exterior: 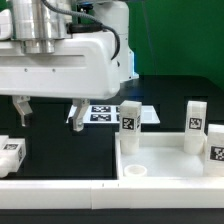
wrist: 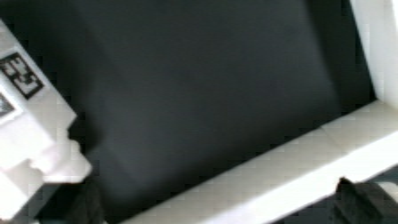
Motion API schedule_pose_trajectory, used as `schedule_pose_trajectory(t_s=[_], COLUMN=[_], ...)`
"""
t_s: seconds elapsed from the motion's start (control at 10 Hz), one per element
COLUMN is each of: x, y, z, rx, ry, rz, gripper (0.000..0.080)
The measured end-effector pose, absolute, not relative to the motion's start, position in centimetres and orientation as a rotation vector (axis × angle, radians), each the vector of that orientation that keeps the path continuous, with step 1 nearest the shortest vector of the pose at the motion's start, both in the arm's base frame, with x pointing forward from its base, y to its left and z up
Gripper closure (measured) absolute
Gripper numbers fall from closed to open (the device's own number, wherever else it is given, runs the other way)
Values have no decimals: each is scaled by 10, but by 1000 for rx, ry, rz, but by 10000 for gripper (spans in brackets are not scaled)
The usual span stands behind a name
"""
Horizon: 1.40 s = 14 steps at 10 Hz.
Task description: Assemble square table
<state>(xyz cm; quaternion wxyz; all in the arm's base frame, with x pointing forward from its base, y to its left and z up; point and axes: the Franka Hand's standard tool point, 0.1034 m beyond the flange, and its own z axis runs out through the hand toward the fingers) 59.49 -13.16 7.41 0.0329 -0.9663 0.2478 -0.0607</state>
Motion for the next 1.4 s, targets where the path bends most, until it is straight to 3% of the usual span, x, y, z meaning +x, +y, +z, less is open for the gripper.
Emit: schedule_pose_trajectory(t_s=[0.2,0.5,1.4], x=[582,571,571], y=[-158,-166,-172], z=[58,40,30], rx=[-2979,-2987,-3019], ry=[817,886,914], rz=[-153,-132,-188], gripper=[151,151,151])
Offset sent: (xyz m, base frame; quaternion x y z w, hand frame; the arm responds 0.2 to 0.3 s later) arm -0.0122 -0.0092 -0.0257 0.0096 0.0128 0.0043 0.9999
